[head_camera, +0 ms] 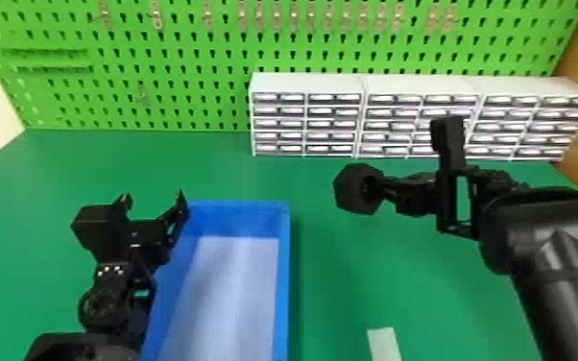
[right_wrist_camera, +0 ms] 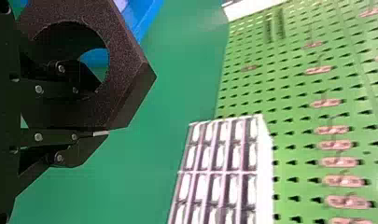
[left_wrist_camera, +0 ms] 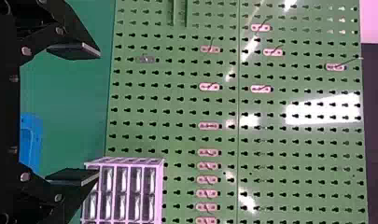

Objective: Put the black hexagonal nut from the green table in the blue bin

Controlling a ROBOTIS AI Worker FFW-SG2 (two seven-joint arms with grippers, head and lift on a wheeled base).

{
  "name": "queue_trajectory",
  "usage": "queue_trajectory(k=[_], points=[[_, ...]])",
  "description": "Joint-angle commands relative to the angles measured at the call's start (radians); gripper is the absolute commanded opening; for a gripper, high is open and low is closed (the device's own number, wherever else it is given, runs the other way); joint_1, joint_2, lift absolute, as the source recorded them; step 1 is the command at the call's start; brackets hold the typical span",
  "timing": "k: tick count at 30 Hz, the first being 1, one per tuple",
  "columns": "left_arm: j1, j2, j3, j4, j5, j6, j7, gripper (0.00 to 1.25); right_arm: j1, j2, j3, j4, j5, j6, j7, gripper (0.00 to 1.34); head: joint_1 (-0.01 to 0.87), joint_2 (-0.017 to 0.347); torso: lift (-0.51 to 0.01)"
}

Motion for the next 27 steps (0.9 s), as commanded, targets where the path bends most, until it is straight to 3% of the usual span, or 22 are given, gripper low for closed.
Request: queue_trajectory(k=[1,5,27], points=[[0.000,0.000,-0.002,0.000,0.002,0.000,0.003,0.89,0.015,-0.003,0.013,-0.058,-0.028,-0.026,-0.023,0.32,0.657,0.057,-0.095],[0.000,0.000,-0.004,0.000,0.002,0.000,0.008,0.89,0.033,-0.006,0.029,-0.098,-0.074,-0.049,-0.064,0.32,0.657,0.057,-0.095],[0.003,0.000,0.004,0.000,0.005,-0.009,0.019,0.89,0.013,-0.026,0.235,-0.135,-0.218,-0.044,-0.102,0.32,0.657,0.057,-0.095]])
